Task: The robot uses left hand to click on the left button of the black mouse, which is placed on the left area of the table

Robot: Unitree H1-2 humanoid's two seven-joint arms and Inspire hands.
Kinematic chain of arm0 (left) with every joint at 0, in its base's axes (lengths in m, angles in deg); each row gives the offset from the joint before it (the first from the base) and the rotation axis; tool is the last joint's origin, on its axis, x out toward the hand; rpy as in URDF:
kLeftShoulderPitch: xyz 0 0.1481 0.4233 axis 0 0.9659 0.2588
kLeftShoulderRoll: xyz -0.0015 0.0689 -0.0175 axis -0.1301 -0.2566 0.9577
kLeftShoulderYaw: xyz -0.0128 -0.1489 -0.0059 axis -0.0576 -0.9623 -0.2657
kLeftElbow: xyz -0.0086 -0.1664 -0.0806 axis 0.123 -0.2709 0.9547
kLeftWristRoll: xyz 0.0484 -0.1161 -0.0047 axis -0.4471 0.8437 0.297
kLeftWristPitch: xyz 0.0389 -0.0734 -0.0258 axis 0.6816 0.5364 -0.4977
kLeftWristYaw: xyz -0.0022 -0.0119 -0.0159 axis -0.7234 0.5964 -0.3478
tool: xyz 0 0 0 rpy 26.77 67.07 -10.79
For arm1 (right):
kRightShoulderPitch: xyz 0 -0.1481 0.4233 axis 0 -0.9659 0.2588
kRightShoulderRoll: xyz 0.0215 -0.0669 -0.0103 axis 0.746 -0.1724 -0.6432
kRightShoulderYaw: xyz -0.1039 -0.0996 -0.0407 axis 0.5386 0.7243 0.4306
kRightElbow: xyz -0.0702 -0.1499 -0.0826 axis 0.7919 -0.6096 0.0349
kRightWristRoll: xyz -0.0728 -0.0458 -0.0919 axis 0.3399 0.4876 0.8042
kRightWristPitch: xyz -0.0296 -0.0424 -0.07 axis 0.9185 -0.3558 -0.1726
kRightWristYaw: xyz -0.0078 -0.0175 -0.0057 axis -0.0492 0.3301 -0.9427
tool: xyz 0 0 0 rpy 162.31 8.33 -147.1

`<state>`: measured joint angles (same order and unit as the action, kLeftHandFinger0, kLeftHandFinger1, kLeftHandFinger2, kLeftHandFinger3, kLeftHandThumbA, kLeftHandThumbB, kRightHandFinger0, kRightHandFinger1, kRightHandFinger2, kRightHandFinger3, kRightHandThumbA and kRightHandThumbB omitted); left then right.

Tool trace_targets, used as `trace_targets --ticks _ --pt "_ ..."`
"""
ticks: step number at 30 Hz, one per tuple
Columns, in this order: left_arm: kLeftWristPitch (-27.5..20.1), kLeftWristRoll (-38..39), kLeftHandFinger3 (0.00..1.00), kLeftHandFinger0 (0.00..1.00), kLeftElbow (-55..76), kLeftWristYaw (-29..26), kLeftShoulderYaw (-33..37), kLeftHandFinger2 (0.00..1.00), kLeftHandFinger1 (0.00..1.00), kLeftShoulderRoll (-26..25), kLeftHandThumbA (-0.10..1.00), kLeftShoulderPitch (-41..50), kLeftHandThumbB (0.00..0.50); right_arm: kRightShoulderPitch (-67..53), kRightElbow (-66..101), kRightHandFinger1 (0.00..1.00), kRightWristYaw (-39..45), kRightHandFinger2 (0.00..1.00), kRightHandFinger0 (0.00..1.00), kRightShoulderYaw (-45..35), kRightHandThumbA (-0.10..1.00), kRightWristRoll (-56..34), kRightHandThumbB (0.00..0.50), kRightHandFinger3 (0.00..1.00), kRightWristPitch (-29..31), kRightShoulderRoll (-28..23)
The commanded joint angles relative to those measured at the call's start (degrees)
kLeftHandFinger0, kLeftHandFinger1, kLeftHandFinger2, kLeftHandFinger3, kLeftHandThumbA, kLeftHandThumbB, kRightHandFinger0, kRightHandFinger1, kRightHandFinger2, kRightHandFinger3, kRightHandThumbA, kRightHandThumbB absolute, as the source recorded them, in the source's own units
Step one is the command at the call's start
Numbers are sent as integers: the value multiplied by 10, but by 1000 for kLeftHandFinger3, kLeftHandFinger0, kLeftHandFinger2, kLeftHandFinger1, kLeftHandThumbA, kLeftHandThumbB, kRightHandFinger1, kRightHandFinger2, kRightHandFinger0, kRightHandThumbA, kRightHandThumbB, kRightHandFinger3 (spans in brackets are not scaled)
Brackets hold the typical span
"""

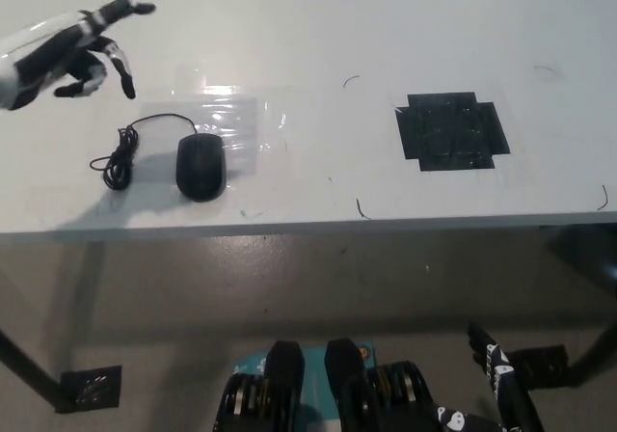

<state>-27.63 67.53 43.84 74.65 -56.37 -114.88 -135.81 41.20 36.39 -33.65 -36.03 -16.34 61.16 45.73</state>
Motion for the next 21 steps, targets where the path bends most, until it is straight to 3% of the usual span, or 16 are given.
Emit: trace_targets --ticks 1,2,3,4,5,6,7,9,11,13,15,19,21 --pt "82 -65 1000 0 -111 148 80 342 4 -22 1000 -132 396 2 34 1000 -9 1000 1000 -5 1000 4 370 1000 36 -7" --pt "82 -71 1000 47 -123 155 90 398 46 -22 1000 -141 401 4 34 1000 -10 1000 1000 -5 1000 5 364 1000 36 -8" --pt "79 -80 1000 182 -138 163 103 448 103 -22 1000 -153 389 6 33 1000 -10 1000 1000 -4 1000 6 363 1000 36 -9" --pt "81 -94 1000 109 -156 174 120 179 4 -20 1000 -169 398 8 31 1000 -11 1000 1000 -4 1000 8 370 1000 36 -9" --pt "82 -98 1000 22 -170 181 128 119 1 -19 1000 -179 400 10 31 1000 -11 1000 1000 -3 1000 9 371 1000 36 -9" --pt "82 -98 1000 4 -179 186 132 99 0 -17 1000 -184 400 10 30 1000 -12 1000 1000 -3 1000 11 371 1000 36 -10" --pt "82 -105 1000 0 -184 185 140 134 0 -14 1000 -189 394 11 29 1000 -10 1000 1000 -4 1000 8 373 1000 36 -10" --pt "82 -110 1000 0 -192 189 149 360 9 -10 1000 -196 393 12 29 1000 -8 1000 1000 -5 1000 4 373 1000 36 -10" --pt "82 -114 1000 0 -201 191 154 430 22 -2 1000 -201 406 11 30 1000 -8 1000 1000 -6 1000 3 373 1000 36 -9" --pt "82 -116 1000 0 -218 189 152 376 0 9 1000 -206 361 10 33 1000 -9 1000 1000 -6 1000 5 372 1000 36 -8" --pt "77 -135 1000 0 -218 187 162 318 0 15 1000 -208 363 10 33 1000 -9 1000 1000 -7 1000 3 370 1000 36 -7" --pt "82 -167 1000 0 -238 198 180 344 0 31 1000 -220 379 9 34 1000 -7 1000 1000 -6 1000 2 375 1000 36 -8" --pt "27 -196 1000 0 -236 198 196 331 0 33 1000 -221 343 6 39 1000 -8 1000 1000 -7 1000 6 374 1000 36 -11"
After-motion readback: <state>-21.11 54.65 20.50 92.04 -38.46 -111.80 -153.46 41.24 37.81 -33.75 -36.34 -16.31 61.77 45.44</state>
